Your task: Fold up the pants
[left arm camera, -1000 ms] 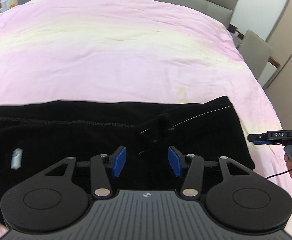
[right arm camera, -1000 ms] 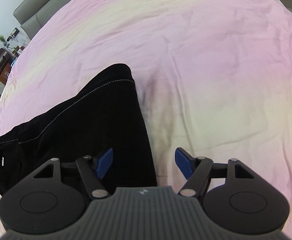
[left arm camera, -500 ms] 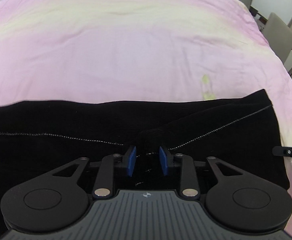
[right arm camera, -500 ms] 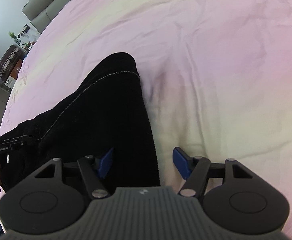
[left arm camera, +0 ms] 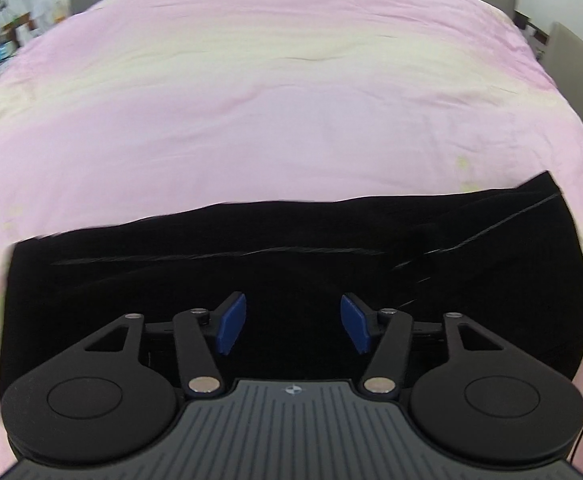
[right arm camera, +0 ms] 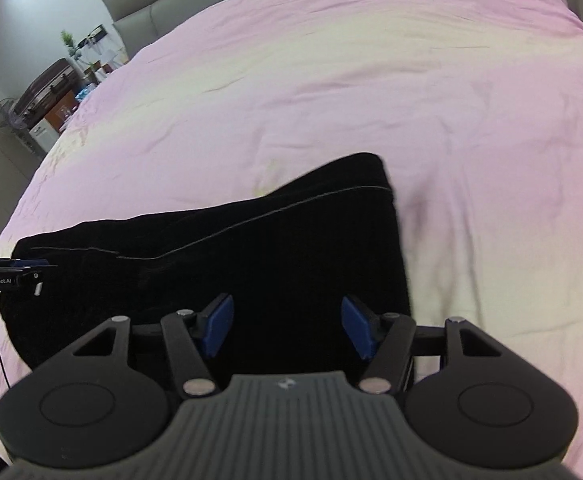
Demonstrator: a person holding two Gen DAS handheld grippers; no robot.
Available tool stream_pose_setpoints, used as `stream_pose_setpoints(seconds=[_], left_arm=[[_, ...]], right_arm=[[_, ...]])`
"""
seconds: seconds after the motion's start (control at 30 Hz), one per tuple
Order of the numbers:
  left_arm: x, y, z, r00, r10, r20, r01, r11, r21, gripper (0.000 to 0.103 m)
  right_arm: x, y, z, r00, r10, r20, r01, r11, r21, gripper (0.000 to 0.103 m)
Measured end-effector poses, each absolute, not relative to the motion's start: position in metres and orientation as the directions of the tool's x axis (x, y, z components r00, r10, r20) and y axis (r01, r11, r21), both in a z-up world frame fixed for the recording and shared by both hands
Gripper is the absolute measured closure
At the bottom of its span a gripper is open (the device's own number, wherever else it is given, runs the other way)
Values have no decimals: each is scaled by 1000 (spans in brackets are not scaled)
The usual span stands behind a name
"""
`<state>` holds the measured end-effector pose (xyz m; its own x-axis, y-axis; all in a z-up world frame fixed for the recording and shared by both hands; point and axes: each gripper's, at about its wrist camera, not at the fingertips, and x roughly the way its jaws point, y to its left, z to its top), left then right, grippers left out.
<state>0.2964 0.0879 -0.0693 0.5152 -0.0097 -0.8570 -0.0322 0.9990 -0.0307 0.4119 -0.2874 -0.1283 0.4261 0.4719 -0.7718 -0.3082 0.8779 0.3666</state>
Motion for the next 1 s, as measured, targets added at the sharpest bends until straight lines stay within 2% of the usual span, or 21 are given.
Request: stream_pose_setpoints(seconds=[0.13, 0.33, 0.43, 0.5, 0.57, 0.67, 0.83, 1.0], left_arm=[[261, 167, -53, 483, 33, -875, -144, 989, -42, 26], [226, 258, -55, 428, 39, -903, -276, 957, -90, 20], [218, 286, -70, 439, -13, -898, -330, 928, -175, 20], [215, 297, -83, 448, -61, -892, -351, 906, -238, 20], [215, 301, -96, 452, -93, -887, -361, 890, -277, 20], [214, 305, -110, 478, -121, -870, -367, 872, -323, 15], [220, 311, -133, 487, -202, -850, -358, 842, -405, 13], [228, 302, -153, 481, -216, -850, -328, 855, -403, 13]], right_arm=[[393, -230, -115, 349, 513, -784, -410, 836, 364, 44], [369, -137, -116, 286, 459, -841, -547, 799, 250, 46], [362, -97, -122, 254, 441, -861, -578, 783, 231, 57], [357, -71, -125, 246, 426, -871, -603, 770, 206, 58], [354, -47, -128, 277, 371, -886, -633, 765, 123, 58], [357, -23, -136, 308, 299, -903, -662, 749, 23, 58], [369, -11, -144, 296, 250, -922, -647, 762, -1, 58], [375, -7, -148, 290, 226, -930, -654, 756, -20, 58]])
